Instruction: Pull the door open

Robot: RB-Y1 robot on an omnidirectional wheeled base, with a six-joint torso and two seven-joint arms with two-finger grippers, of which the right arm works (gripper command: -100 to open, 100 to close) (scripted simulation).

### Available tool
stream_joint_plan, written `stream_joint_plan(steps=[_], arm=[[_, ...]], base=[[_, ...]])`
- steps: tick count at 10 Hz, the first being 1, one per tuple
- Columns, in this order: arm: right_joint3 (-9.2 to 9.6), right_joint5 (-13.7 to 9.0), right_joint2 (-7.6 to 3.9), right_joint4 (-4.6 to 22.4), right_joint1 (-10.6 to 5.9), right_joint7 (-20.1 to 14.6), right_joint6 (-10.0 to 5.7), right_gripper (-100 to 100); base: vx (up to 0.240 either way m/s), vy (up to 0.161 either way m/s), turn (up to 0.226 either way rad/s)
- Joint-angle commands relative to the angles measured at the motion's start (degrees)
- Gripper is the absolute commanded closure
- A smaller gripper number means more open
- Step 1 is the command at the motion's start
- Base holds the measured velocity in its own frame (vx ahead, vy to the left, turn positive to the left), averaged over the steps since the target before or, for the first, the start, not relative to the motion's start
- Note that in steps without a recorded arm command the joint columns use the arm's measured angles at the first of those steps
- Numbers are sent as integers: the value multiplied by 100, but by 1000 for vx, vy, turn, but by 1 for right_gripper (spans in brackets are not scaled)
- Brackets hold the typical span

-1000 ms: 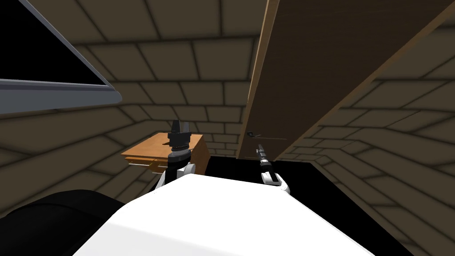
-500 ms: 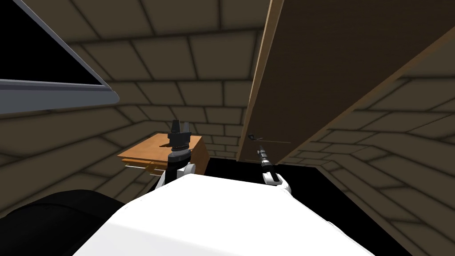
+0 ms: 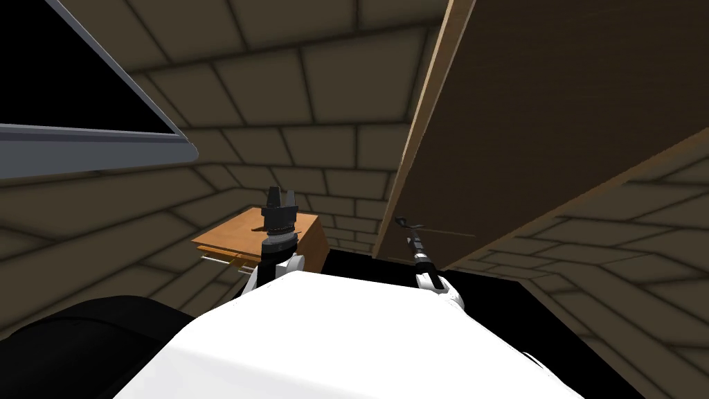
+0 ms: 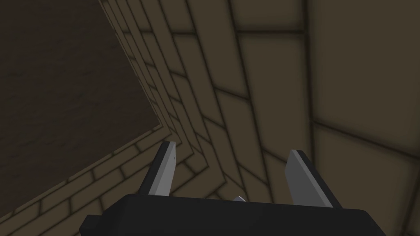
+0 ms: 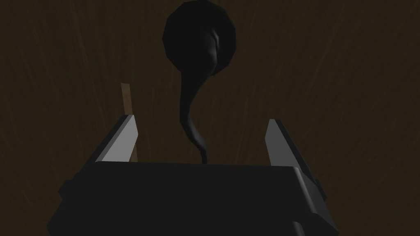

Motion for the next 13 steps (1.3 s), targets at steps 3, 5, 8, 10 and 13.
stream_joint_plan(steps=[3,5,8,10,13], arm=[[-183,-111,-253,230,100,-197,-215,-100],[-242,-145,-325,311,129,-250,-285,-100],[-269,-162,-367,436,105,-284,-349,100],[-269,-162,-367,436,105,-284,-349,100],[-269,-162,-367,436,105,-284,-349,100]], base=[[179,41,158],[77,-7,79],[64,-4,44],[-22,-2,-3],[-2,-1,2]])
